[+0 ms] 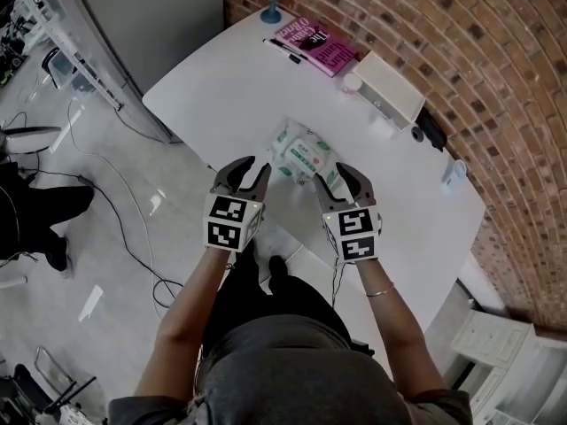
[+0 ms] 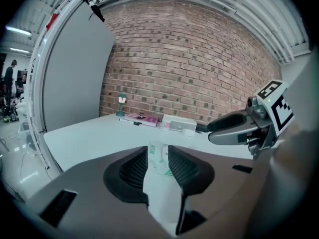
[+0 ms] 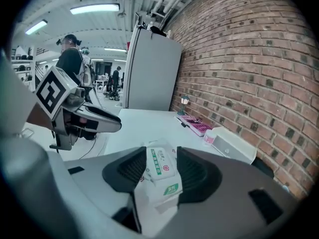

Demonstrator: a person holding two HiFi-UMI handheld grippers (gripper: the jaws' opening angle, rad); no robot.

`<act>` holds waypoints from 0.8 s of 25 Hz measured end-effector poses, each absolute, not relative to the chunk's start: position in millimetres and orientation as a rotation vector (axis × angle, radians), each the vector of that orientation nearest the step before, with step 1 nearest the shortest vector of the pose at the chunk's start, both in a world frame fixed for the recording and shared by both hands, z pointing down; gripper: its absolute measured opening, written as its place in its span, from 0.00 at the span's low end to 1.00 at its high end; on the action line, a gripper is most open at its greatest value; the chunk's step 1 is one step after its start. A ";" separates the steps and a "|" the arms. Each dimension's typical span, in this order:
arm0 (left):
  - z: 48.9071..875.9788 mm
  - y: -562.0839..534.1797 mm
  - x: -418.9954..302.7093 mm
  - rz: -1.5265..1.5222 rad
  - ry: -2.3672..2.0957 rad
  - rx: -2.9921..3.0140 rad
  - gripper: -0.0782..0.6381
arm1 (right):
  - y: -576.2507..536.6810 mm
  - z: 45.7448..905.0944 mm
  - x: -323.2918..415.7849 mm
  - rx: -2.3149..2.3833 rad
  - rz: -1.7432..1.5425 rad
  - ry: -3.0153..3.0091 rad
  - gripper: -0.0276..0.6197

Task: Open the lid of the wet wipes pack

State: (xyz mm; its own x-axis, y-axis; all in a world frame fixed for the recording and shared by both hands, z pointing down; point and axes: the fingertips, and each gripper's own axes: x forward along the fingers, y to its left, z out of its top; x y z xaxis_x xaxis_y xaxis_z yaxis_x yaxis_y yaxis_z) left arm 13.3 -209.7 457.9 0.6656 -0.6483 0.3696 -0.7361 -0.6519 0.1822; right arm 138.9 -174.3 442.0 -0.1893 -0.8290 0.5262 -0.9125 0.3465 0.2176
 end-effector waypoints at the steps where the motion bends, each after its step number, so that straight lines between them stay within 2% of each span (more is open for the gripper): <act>1: 459.7 -212.6 14.0 0.401 -1.083 2.574 0.27 | -176.0 443.0 136.9 1.511 0.198 -2.041 0.35; 20: 510.9 -221.8 55.2 0.625 -0.746 2.655 0.27 | -182.8 484.3 116.0 1.397 0.226 -1.887 0.37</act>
